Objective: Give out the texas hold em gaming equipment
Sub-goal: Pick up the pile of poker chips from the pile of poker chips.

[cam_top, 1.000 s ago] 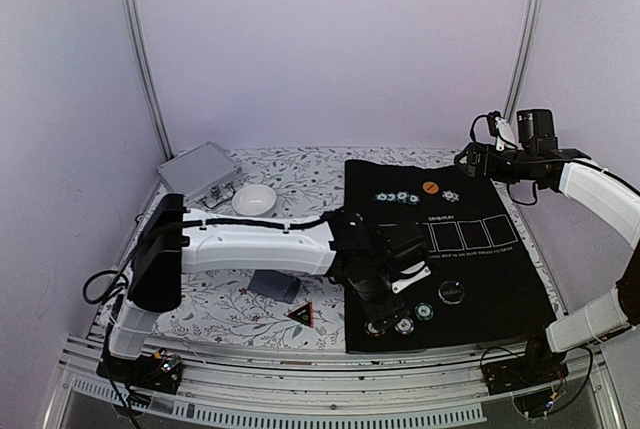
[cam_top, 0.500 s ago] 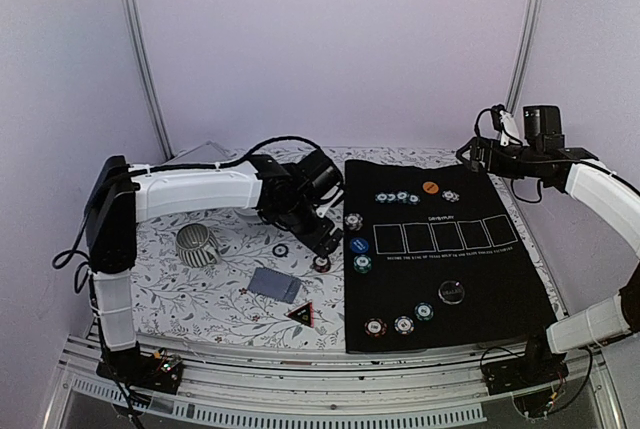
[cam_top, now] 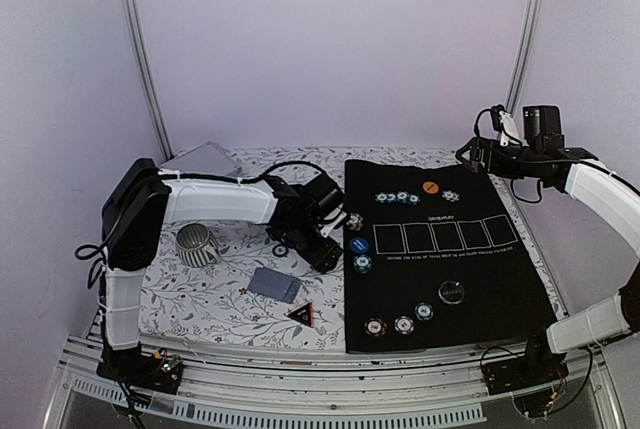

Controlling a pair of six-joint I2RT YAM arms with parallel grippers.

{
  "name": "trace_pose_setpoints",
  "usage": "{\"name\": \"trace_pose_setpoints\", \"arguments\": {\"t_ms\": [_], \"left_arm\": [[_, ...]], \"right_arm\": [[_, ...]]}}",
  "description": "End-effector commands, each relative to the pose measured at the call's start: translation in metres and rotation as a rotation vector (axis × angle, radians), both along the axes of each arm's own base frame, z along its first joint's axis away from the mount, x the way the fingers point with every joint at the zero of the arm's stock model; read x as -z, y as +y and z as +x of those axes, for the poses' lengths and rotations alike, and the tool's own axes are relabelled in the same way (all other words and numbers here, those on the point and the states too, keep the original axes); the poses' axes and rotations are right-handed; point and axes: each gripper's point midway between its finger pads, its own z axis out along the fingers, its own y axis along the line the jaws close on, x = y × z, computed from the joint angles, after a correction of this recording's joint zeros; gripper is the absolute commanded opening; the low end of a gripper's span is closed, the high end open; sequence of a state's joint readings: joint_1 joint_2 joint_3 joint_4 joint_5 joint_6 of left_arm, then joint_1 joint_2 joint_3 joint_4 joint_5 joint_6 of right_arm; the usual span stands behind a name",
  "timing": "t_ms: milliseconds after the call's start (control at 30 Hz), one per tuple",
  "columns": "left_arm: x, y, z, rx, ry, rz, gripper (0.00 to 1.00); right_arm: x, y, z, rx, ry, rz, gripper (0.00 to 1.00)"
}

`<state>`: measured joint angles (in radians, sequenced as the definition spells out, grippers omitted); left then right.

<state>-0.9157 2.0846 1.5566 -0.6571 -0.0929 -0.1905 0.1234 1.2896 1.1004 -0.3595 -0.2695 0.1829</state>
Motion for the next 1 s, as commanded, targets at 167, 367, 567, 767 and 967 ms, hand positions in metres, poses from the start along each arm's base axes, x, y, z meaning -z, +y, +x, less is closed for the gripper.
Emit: {"name": "trace_pose_setpoints", "arguments": {"t_ms": [167,367,567,767,967], "left_arm": [[0.021,-0.003,0.004,0.01,0.027,0.0,0.55],[0.02,-0.004,0.007,0.015,0.014,0.005,0.42],[0.022,-0.004,0.006,0.019,0.019,0.01,0.15],[-0.006,-0.007,0.009,0.011,-0.022,-0.027,0.0],[-0.037,-0.037,-0.011,0.125,-0.075,-0.057,0.0]], "right_arm": [[-0.004,0.0,0.002,-0.005,-0.004,-0.007,0.99],[-0.003,0.0,0.002,-0.005,-0.001,-0.005,0.99],[-0.004,0.0,0.002,-0.006,-0.003,-0.006,0.99],[-0.003,0.0,0.002,-0.008,0.0,-0.006,0.99],[-0.001,0.0,0.003,-0.008,0.004,-0.007,0.99]]}}
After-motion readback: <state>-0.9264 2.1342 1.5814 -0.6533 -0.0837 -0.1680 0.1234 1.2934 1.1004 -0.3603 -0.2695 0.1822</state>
